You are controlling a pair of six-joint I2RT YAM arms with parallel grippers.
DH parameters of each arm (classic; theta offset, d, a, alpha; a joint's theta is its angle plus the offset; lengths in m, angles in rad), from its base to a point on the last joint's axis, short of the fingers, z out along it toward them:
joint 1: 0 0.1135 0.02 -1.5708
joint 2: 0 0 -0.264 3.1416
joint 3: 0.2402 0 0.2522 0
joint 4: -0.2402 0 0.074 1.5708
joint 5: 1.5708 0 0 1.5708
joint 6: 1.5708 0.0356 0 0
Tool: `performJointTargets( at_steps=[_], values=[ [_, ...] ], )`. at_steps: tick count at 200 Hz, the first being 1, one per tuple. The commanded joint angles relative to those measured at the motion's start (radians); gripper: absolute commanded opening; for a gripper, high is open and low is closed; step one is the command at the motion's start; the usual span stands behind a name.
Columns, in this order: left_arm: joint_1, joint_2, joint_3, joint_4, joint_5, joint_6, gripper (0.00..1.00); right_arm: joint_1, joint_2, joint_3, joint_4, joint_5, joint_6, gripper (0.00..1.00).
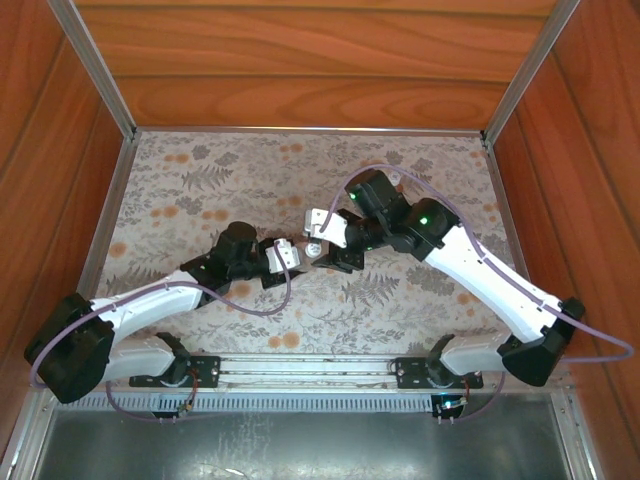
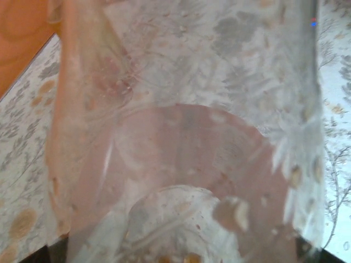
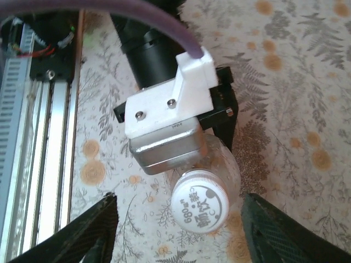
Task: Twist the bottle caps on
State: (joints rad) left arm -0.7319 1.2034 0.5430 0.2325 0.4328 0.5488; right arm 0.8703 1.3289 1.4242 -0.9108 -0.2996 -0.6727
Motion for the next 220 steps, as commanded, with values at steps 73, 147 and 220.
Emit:
performJointTargets(
  at_steps=[73, 147, 220],
  values=[
    [0.011, 0.001, 0.0, 0.011, 0.124, -0.017, 0.54, 0.005, 0.078, 0.076, -0.094, -0.076, -0.151, 0.41],
    [0.011, 0.002, -0.002, 0.01, 0.099, -0.013, 0.54, 0.005, 0.087, 0.074, -0.106, -0.071, -0.13, 0.13],
    [-0.006, 0.007, 0.04, 0.034, -0.339, 0.012, 0.53, 0.006, 0.15, 0.109, 0.008, 0.057, 0.562, 0.0]
  ],
)
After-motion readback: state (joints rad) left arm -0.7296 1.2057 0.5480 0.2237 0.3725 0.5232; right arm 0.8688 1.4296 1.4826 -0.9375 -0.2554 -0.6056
